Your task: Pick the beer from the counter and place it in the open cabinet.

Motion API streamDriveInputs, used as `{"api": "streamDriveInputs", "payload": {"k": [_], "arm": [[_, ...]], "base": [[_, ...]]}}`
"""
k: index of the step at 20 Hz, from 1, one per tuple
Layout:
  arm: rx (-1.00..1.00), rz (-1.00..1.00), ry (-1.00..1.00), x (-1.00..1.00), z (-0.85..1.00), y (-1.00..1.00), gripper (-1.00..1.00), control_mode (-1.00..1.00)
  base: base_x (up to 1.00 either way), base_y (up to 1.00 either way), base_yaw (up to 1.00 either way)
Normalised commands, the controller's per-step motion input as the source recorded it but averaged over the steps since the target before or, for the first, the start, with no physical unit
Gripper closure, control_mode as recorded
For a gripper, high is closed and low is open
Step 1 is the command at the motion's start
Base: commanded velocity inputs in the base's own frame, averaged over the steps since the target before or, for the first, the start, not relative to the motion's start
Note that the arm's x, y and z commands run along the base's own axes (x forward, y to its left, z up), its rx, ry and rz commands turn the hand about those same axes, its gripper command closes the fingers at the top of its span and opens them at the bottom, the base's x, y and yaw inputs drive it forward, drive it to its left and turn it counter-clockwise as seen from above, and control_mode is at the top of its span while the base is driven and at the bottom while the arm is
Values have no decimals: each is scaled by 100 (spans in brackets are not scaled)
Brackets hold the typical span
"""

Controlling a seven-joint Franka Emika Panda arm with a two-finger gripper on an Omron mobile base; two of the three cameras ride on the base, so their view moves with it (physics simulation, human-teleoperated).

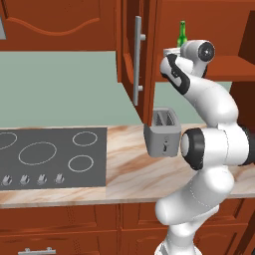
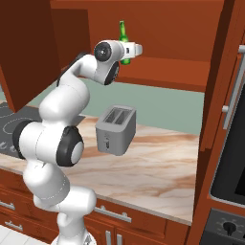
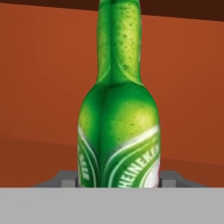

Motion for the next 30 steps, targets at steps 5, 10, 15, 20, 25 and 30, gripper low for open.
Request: {"api": "streamDriveInputs", "payload": {"k": [5, 10, 15, 20, 25, 30], "arm": [[0, 0, 0, 0, -39, 0, 100, -100], [0, 0, -1, 0, -28, 0, 100, -100], [0, 0, 0, 2, -18, -1, 100, -100], [0, 0, 2, 0, -14, -7, 100, -100], [5, -1, 4, 0, -14, -14, 100, -100], [8, -2, 5, 0, -16, -12, 100, -100]], "base": [[0, 0, 0], [0, 0, 0], [0, 0, 0], [0, 0, 0], [0, 0, 0], [0, 0, 0]]}}
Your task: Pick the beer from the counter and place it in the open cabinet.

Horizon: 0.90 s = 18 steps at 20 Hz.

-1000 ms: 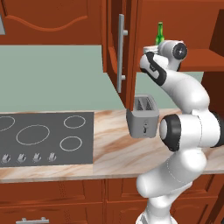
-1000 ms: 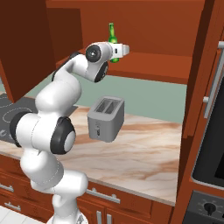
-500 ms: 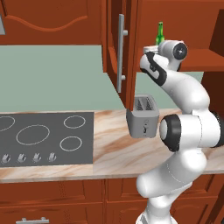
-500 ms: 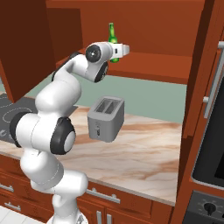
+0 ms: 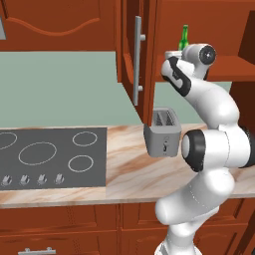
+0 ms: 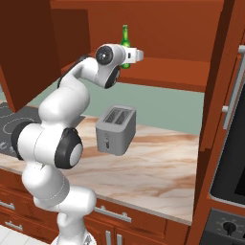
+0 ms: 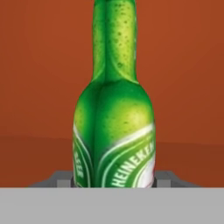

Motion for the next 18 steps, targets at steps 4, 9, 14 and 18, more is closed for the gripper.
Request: {"api": "streamDriveInputs", "payload": {"k": [4, 9, 14, 18], "arm": [[1, -2, 1, 0, -13, -1, 100, -100], [0, 0, 0, 0, 0, 0, 100, -100], [0, 0, 0, 0, 0, 0, -100, -100], [0, 0, 0, 0, 0, 0, -100, -100]], "base": [[0, 0, 0], [0, 0, 0], [0, 0, 0], [0, 0, 0]]}}
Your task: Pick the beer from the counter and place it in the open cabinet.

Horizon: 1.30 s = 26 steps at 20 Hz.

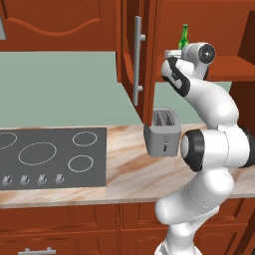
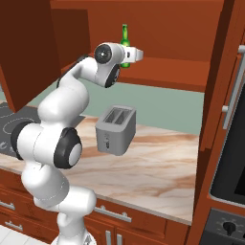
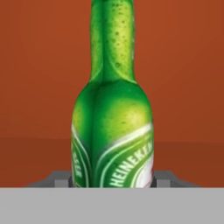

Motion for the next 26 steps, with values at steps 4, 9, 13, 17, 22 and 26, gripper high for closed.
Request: {"api": "streamDriveInputs", "payload": {"k": [4, 9, 13, 17, 22, 26], "arm": [[0, 0, 0, 0, 0, 0, -100, -100], [0, 0, 0, 0, 0, 0, -100, -100], [0, 0, 0, -12, 0, 0, -100, -100], [0, 0, 0, -42, 1, 0, -100, -100], [0, 0, 0, -43, 3, 0, -100, -100], [0, 0, 1, -49, 6, 0, -100, -100]], "base": [[0, 0, 0], [0, 0, 0], [0, 0, 0], [0, 0, 0], [0, 0, 0], [0, 0, 0]]}}
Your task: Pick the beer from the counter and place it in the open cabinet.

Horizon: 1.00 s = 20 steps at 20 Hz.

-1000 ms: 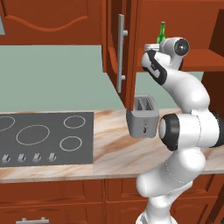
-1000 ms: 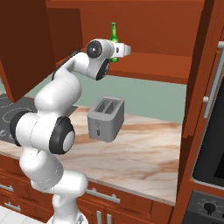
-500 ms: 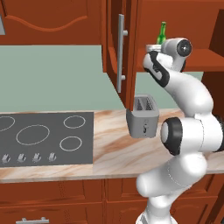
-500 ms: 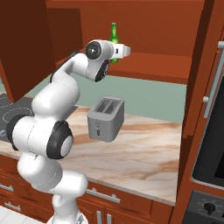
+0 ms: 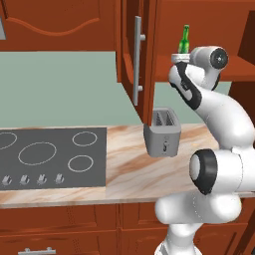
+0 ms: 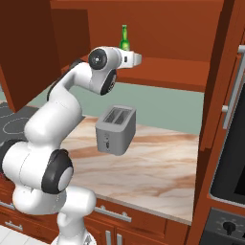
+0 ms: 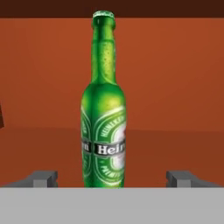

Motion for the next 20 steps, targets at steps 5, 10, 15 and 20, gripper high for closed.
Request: {"api": "streamDriveInputs", "payload": {"k": [5, 10, 15, 20], "arm": [[0, 0, 12, -70, 14, 0, -100, -100], [0, 0, 26, -83, 16, 0, -100, -100], [1, 0, 28, -85, 18, 0, -100, -100], [6, 0, 22, -99, 6, 0, -100, -100]], "base": [[0, 0, 0], [0, 0, 0], [0, 0, 0], [0, 0, 0]]}}
